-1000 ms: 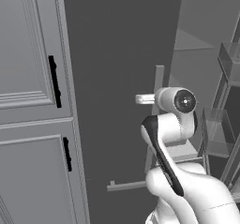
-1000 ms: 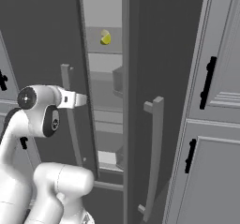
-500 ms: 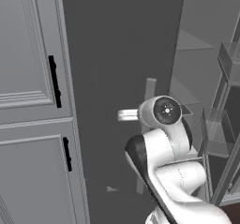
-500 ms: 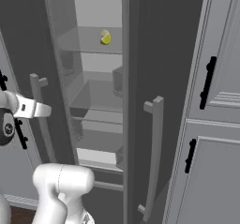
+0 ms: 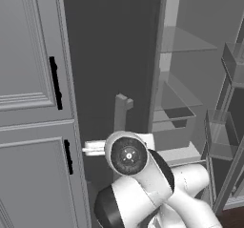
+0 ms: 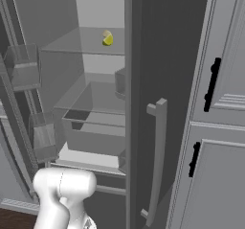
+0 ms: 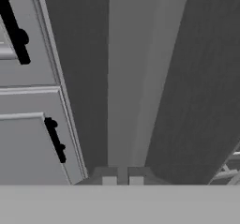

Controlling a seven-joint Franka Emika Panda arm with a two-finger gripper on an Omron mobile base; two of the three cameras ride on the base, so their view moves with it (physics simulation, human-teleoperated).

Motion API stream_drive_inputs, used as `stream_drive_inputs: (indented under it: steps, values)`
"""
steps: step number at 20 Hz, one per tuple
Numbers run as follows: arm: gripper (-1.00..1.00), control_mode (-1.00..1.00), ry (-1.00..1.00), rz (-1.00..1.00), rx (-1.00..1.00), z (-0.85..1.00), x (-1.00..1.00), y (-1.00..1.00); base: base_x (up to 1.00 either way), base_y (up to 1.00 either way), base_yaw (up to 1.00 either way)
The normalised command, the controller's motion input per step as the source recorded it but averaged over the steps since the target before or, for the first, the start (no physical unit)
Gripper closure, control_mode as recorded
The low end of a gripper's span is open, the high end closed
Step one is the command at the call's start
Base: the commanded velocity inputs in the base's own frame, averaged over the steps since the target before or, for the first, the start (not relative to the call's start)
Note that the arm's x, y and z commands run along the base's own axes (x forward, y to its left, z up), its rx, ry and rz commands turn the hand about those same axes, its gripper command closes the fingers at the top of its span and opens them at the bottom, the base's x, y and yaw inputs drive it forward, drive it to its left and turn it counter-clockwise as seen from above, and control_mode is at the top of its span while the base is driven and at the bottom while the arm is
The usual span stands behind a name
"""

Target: Grab a lemon wedge from the fridge and one ice cube from the ice bowl, and put them in the glass of lemonade.

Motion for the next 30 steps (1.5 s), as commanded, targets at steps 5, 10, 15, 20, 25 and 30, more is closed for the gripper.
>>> stream_drive_inputs:
  steps: [5,10,15,20,25,30]
  values:
    - [1.0,-1.0,0.03,0.01,-0.15,0.13,-0.7,0.96,0.0,0.0,0.0]
    - [1.0,-1.0,-0.05,0.0,-0.06,0.51,-0.8,0.28,0.0,0.0,0.0]
    - [1.0,-1.0,-0.19,-0.05,0.04,0.43,-0.71,-0.88,0.0,0.0,0.0]
    - [1.0,-1.0,-0.04,-0.03,0.16,0.18,-0.21,-1.0,0.0,0.0,0.0]
    - [1.0,-1.0,0.0,0.02,0.21,0.22,0.02,-1.0,0.0,0.0,0.0]
    - [1.0,-1.0,-0.03,0.1,0.23,0.15,0.05,-1.0,0.0,0.0,0.0]
